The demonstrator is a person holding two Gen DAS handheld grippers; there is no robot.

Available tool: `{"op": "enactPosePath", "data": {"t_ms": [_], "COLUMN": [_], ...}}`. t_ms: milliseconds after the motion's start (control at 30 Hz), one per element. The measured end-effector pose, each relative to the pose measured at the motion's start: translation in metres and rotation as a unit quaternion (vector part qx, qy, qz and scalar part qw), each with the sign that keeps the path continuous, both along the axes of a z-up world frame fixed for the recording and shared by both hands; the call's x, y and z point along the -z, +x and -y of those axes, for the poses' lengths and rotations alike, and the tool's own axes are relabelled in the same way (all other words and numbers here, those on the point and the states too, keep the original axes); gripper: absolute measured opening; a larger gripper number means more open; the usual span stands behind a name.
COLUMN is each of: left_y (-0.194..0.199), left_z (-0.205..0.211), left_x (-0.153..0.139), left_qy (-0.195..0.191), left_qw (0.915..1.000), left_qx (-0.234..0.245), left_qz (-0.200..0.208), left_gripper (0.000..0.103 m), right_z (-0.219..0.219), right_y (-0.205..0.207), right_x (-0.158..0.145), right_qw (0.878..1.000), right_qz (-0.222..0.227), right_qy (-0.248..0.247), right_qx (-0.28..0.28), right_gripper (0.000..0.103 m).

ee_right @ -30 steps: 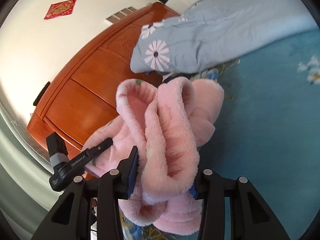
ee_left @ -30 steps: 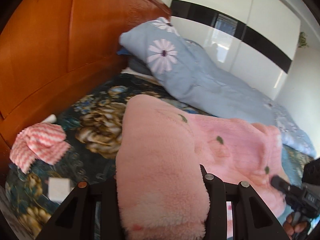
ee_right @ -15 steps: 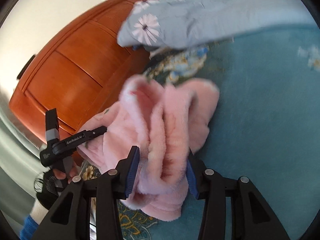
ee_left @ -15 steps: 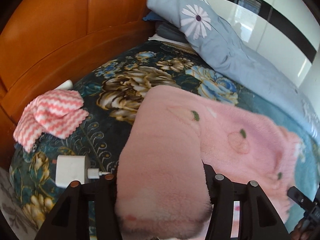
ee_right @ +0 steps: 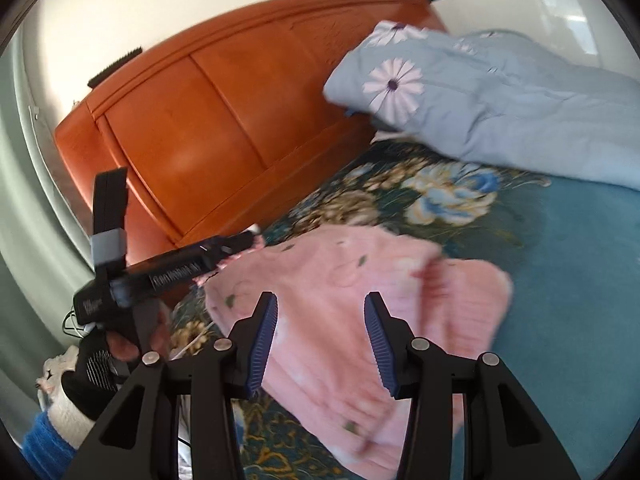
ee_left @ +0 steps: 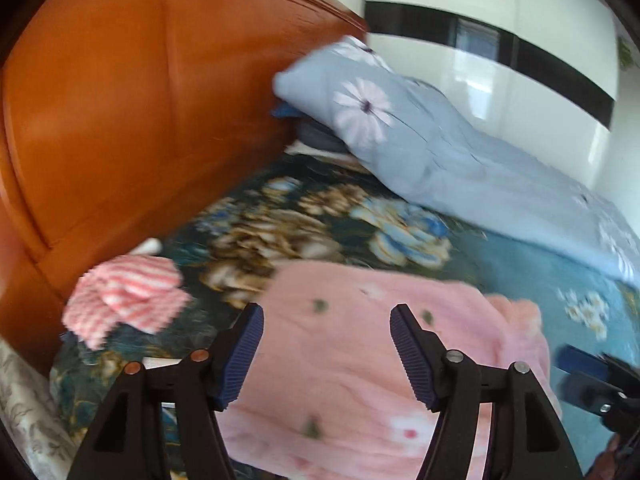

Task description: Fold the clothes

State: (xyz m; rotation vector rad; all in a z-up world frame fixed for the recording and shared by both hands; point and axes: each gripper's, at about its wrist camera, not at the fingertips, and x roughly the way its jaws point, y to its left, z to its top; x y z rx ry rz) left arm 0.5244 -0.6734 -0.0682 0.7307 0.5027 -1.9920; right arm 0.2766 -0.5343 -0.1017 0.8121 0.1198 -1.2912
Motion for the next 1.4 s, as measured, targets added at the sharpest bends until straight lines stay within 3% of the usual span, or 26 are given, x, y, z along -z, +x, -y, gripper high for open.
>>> {"op": "enactPosePath", "data": {"t_ms": [100,333,433,533,633,767,833,933,1067,1133,1300,1400], "left_y": [-0.006,0.007,0.003,-0.001,-0.003,-0.004,0.003,0.014,0.006,0.007,0.015,0.016], "left_z": [0.004,0.022,0.017,0.002,-0.024,-0.067,-0.097,-0.137,-0.172,-0.186,-0.212,-0.218], "left_x": [0.021,0.065,0.065,0.050,0.035,0.025,0.030,0.045,0.069,0.078,0.098,0.110], "left_qy": [0.021,0.085,0.074,0.039,0.017,-0.007,-0.009,-0.010,-0.024,-0.021,0.004,0.008], "left_qw": [0.9996,0.9952,0.9957,0.9983,0.9997,0.9999,0.9997,0.9989,0.9995,0.9992,0.9987,0.9982], "left_qx": [0.002,-0.025,-0.030,-0.027,-0.015,0.004,-0.003,-0.012,-0.019,-0.031,-0.048,-0.056], "left_qz": [0.021,0.042,0.046,0.033,0.007,-0.013,-0.024,-0.044,0.010,0.013,-0.020,-0.019], "left_gripper": [0.070,0.070,0.070,0.070,0.070,0.070,0.074,0.083,0.084,0.085,0.103,0.103], "right_z": [0.014,0.026,0.017,-0.002,-0.030,-0.078,-0.101,-0.129,-0.152,-0.161,-0.179,-0.187], "right_y": [-0.003,-0.034,-0.033,-0.028,-0.025,-0.010,-0.002,0.006,0.016,0.020,0.025,0.033], "right_x": [0.010,0.062,0.055,0.038,0.029,0.035,0.044,0.060,0.079,0.086,0.090,0.085], "right_qw": [1.000,0.993,0.995,0.997,0.999,0.998,0.997,0.994,0.990,0.990,0.989,0.986], "right_qz": [-0.002,0.060,0.050,0.027,0.015,-0.034,-0.052,-0.068,-0.077,-0.075,-0.080,-0.113], "right_qy": [0.024,0.094,0.085,0.058,0.026,0.011,0.012,0.029,0.048,0.050,0.043,0.037], "right_qx": [0.008,0.039,0.035,0.030,0.037,0.057,0.062,0.080,0.104,0.110,0.120,0.119], "right_gripper": [0.047,0.047,0.047,0.047,0.047,0.047,0.048,0.057,0.060,0.062,0.071,0.072]}}
